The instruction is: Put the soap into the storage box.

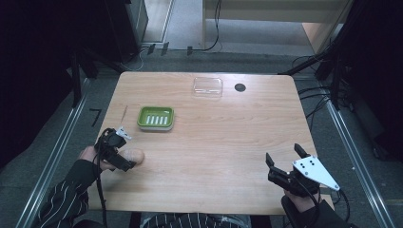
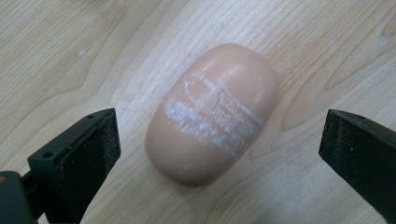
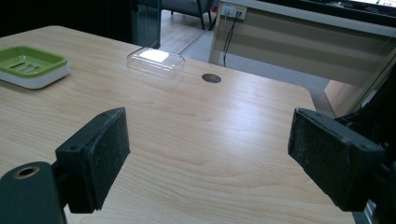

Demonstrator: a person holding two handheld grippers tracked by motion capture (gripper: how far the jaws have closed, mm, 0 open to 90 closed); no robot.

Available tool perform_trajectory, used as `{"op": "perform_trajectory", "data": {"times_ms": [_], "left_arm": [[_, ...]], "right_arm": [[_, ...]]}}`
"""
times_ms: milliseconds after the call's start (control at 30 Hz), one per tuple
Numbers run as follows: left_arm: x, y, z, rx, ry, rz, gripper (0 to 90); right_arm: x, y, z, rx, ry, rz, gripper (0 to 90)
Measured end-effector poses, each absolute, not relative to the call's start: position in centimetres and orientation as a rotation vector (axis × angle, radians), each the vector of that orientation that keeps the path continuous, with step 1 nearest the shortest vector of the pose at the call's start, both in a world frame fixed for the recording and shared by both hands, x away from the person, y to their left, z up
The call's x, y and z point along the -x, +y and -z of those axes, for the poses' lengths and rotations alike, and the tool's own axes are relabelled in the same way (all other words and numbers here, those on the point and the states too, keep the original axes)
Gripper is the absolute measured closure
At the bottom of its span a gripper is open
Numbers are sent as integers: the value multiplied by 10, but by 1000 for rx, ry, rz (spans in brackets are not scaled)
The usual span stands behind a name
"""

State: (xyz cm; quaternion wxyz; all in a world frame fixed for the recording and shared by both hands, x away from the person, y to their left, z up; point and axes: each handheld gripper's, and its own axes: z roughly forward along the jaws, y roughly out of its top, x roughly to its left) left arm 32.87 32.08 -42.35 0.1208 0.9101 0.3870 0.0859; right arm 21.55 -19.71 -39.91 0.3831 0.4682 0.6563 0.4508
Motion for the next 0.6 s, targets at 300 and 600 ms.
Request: {"op": "perform_trajectory", "data": {"times_ms": [300, 600], "left_arm": [[-341, 316, 434, -2710, 1074, -212, 0], [-346, 314, 439, -2751, 1049, -170, 13]], "right_arm": [[-215, -198, 399, -1202, 1674, -1152, 134], [-217, -198, 399, -1199, 1679, -1151, 134]]}}
